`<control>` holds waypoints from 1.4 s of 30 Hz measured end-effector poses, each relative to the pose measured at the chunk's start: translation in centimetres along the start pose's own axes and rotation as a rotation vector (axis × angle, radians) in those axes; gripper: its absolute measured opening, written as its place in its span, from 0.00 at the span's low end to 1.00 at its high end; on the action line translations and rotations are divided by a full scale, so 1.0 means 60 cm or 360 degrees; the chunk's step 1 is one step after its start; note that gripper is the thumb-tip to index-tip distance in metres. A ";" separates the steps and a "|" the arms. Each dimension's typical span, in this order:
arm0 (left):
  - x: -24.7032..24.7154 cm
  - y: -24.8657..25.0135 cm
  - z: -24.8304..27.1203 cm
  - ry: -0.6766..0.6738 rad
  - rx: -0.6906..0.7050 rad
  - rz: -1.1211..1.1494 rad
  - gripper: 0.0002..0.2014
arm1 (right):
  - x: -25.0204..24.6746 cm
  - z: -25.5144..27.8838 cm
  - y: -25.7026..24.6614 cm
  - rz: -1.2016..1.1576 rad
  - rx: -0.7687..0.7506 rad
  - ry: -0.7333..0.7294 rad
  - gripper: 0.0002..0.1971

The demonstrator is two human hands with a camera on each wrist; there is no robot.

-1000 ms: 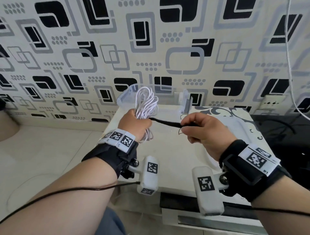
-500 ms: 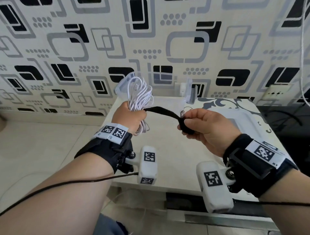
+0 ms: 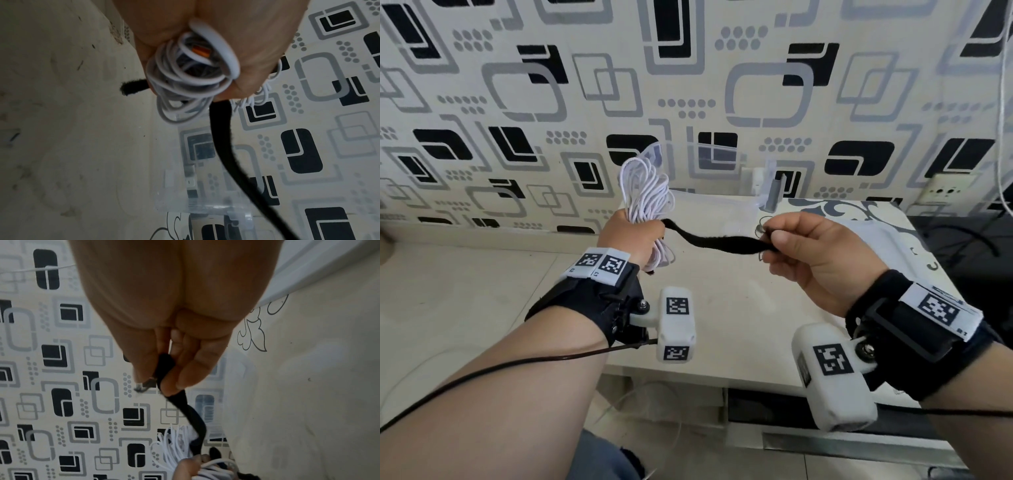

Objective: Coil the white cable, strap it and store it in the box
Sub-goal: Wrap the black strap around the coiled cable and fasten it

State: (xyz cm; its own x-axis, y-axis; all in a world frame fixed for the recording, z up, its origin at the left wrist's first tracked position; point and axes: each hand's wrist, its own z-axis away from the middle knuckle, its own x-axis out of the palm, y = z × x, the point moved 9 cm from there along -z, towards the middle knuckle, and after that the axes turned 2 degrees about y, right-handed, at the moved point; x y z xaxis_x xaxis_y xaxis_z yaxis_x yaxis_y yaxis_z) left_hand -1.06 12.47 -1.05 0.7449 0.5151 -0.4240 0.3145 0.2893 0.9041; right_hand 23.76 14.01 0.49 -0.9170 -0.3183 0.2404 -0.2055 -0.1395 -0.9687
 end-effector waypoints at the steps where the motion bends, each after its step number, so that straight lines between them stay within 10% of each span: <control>1: 0.000 0.001 0.000 0.0003 0.0012 0.0000 0.06 | 0.000 0.000 -0.003 -0.0061 -0.0009 -0.0015 0.11; 12: 0.001 0.005 0.005 0.0061 0.0063 -0.0113 0.12 | -0.054 -0.004 -0.006 0.0245 -0.0076 0.0450 0.13; 42: 0.152 0.081 0.136 -0.0898 0.0608 -0.0438 0.06 | 0.025 0.008 0.008 0.0272 -0.0100 0.0026 0.14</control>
State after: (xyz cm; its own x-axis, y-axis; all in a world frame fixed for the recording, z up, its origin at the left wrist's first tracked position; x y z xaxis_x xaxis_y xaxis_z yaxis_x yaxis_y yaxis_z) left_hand 12.04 12.00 -0.08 0.7666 -0.0591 -0.6394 0.6402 -0.0060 0.7682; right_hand 22.43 13.02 0.40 -0.9458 -0.3170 0.0713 -0.0666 -0.0255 -0.9975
